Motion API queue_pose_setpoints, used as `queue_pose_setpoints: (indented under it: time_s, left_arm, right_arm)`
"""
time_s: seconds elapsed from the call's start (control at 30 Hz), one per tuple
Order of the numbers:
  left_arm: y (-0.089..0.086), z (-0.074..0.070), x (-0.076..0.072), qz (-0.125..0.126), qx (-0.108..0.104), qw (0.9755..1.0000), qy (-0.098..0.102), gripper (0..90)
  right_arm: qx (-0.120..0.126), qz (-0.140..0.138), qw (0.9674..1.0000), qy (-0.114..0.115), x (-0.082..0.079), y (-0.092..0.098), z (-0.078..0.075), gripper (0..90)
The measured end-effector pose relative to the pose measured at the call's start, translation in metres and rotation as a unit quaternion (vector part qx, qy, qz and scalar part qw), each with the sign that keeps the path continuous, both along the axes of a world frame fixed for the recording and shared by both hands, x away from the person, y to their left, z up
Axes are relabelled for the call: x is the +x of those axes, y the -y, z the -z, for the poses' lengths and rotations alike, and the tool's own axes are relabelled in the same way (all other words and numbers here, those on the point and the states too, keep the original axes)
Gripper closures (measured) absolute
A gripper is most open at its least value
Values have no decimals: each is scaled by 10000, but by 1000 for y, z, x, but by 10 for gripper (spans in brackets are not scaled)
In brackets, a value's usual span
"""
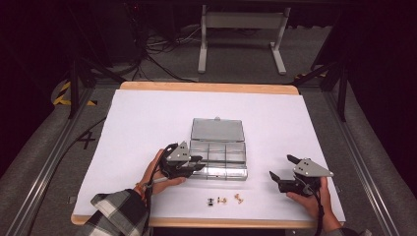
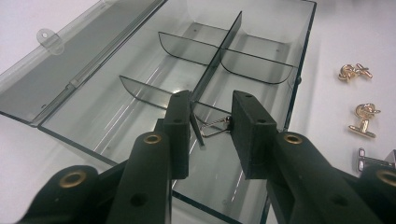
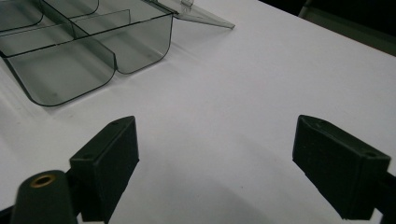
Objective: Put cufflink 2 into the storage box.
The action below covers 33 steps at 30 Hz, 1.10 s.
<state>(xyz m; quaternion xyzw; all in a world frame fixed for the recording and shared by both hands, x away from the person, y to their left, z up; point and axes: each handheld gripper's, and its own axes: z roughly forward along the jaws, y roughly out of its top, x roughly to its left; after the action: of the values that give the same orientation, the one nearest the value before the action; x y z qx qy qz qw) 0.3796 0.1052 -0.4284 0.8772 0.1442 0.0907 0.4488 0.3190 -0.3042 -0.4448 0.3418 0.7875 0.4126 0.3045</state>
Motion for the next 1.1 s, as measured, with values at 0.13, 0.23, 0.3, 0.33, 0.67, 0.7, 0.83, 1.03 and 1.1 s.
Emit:
queue_pose_setpoints:
  time_s: [0.13,0.23,0.3,0.33,0.67,0.7,0.83,1.03,1.1]
  left_arm:
    - [0,0,-1,62,8,10000,24,696]
    - [0,-1,-2,42,-16,10000,44,685]
    - [-1,-3,-3,63,-56,10000,47,692]
    - [-2,-3,-4,94,-51,9999,69,699]
    - [-6,-15,-37,472,-307,9982,210,757]
    - [-5,-14,-42,529,-247,9980,224,755]
    - [5,-6,-56,757,-198,9969,88,756]
    - [20,9,-72,1152,118,9932,-144,724]
    - [24,14,-75,1181,278,9925,-173,716]
  right_arm:
    - [-9,-10,10000,-10,0,0,0,153]
    - [-24,-13,10000,-8,0,0,0,153]
    - [-20,-15,10000,-10,0,0,0,153]
    - [-22,-13,10000,-13,0,0,0,153]
    - [-51,5,10000,-2,0,-1,0,154]
    - [-51,4,10000,-2,0,-1,0,155]
    - [-81,-19,10000,-8,0,-2,0,156]
    - [-163,-61,9998,-12,0,-3,1,156]
    - [-157,-73,9998,-4,0,-3,1,158]
